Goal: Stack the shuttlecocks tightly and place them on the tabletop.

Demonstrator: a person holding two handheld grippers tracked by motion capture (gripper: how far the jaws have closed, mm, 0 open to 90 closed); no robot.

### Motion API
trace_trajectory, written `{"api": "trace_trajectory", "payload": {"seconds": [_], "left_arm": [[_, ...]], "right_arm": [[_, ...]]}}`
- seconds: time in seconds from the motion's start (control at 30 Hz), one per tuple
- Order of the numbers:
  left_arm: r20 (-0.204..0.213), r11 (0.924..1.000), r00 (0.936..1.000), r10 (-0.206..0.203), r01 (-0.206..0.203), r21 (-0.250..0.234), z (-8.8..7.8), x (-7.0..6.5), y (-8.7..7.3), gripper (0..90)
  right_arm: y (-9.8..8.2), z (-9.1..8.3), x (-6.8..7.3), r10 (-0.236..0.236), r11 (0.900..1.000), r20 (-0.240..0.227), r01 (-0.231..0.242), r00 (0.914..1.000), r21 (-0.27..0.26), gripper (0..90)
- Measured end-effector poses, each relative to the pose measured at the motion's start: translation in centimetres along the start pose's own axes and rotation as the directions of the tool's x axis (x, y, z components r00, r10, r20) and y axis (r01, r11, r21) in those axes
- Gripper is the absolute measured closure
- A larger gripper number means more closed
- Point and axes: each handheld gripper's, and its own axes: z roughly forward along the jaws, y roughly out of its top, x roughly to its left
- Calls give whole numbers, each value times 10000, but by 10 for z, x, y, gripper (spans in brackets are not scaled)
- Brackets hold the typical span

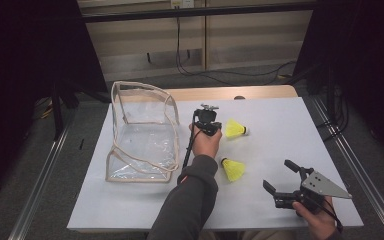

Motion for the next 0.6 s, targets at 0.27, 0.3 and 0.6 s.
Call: {"api": "trace_trajectory", "payload": {"seconds": [0.27, 0.3, 0.6], "left_arm": [[-22, 10000, 10000, 13, -13, 32, 0, -1, 0, 872], [-22, 10000, 10000, 13, -13, 32, 0, -1, 0, 872], [28, 10000, 10000, -6, 6, 90, 0, -2, 0, 871]], "right_arm": [[0, 0, 0, -54, 10000, -5, 54, 10000, -8, 24], [0, 0, 0, -54, 10000, -5, 54, 10000, -8, 24], [0, 1, 0, -45, 10000, -72, 45, 10000, -33, 24]]}}
